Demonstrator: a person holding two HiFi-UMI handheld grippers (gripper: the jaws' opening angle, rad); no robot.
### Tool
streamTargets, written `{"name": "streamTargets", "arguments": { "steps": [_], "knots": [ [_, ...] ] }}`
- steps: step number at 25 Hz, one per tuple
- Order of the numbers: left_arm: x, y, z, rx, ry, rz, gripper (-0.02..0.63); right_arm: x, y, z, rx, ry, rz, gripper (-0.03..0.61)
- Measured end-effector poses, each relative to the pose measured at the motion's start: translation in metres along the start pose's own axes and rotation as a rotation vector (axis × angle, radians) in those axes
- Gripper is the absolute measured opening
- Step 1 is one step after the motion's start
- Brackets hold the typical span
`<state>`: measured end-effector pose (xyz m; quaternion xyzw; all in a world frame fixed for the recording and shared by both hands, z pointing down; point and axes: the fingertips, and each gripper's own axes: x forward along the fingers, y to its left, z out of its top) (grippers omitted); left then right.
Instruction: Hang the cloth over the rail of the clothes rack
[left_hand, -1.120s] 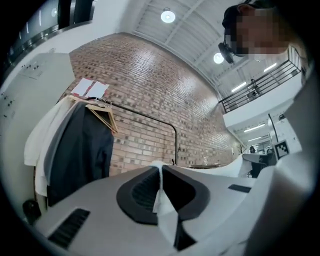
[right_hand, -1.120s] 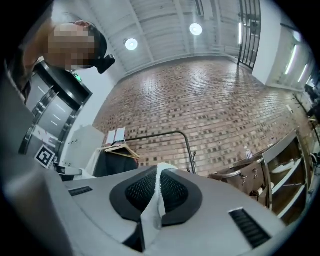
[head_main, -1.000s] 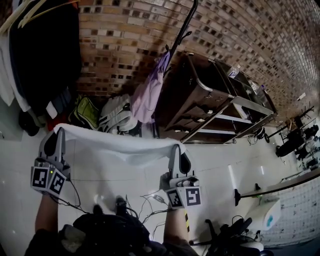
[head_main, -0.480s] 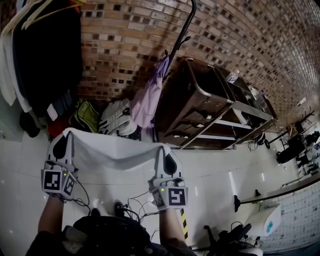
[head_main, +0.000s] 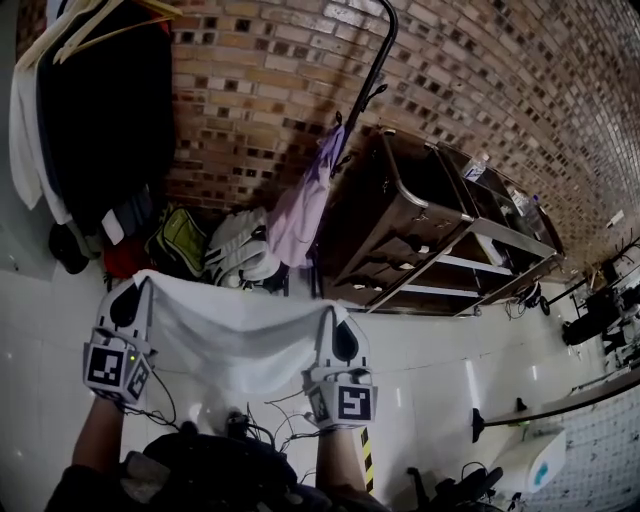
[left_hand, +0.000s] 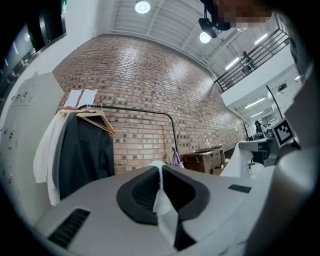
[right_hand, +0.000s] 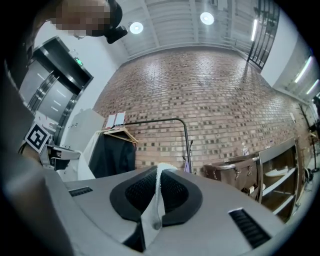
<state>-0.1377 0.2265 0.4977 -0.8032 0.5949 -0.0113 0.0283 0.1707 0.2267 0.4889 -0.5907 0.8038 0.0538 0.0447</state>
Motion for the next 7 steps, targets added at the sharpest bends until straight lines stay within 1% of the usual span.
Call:
{"name": "streamTargets", "arguments": {
  "steps": [2,3,7],
  "knots": [
    [-0.0004,-0.0005,0.0028,0.005,-0.006,0.002,0.046,-0.0023,0.0004,0.0046,-0.025,-0.007,0.014,0.04],
    [0.0004,0.0007,0.0038,-0.001,-0.01,0.008,0.046,-0.0027,0.0004,0.0054,-0.02,-0.011,0.023,0.04],
    [0.0074,0.0043,0.0016,-0.04,-0.006,0.032,0.046,-0.0018,-0.0022,0.0009,0.055,-0.039,0.051,0.04]
  ]
}}
